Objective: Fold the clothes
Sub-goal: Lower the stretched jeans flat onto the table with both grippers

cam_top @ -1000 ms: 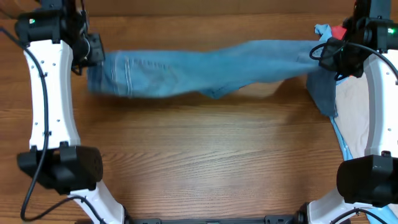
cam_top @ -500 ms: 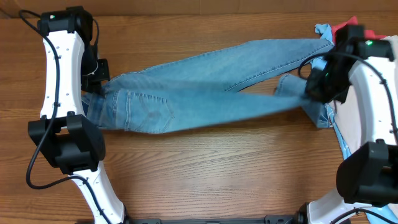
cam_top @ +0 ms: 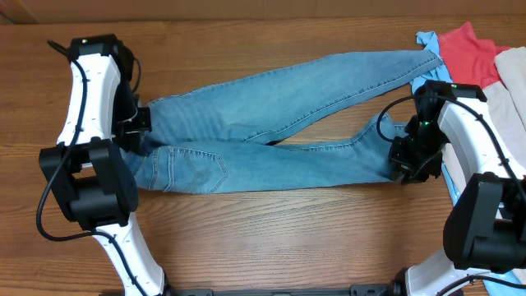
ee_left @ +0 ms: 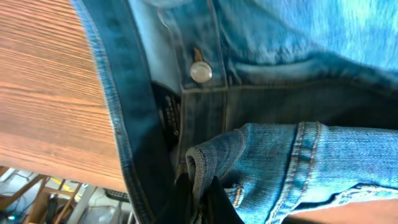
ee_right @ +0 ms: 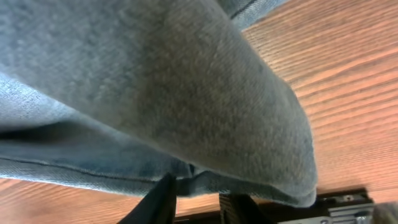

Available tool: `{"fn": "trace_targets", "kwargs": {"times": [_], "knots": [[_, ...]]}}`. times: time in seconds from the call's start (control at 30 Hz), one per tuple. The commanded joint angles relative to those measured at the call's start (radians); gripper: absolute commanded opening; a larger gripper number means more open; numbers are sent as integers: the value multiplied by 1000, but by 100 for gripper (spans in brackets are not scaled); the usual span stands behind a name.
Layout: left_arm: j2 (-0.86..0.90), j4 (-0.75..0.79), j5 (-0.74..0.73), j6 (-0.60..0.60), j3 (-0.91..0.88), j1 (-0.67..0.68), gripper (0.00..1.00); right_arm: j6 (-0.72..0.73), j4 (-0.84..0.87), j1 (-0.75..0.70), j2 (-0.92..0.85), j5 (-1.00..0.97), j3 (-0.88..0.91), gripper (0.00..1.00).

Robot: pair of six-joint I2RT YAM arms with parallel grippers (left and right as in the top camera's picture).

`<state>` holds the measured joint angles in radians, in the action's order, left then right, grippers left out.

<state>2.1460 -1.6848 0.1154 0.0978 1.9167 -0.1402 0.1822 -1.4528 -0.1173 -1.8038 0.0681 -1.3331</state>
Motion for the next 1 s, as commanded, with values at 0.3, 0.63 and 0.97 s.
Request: {"fn": "trace_targets", "kwargs": {"times": [0.3,0.63,0.97], "knots": [[-242,-5,-369,-361,-18,-10,4,0,12,-2,19,-7,4,40],[-310,-6,-324,-281,-145,-10,45,0,10,-2,19,-22,4,44],[-307,193,-282,-201,-148,-16,36,0,23,-2,19,-21,4,45]]}}
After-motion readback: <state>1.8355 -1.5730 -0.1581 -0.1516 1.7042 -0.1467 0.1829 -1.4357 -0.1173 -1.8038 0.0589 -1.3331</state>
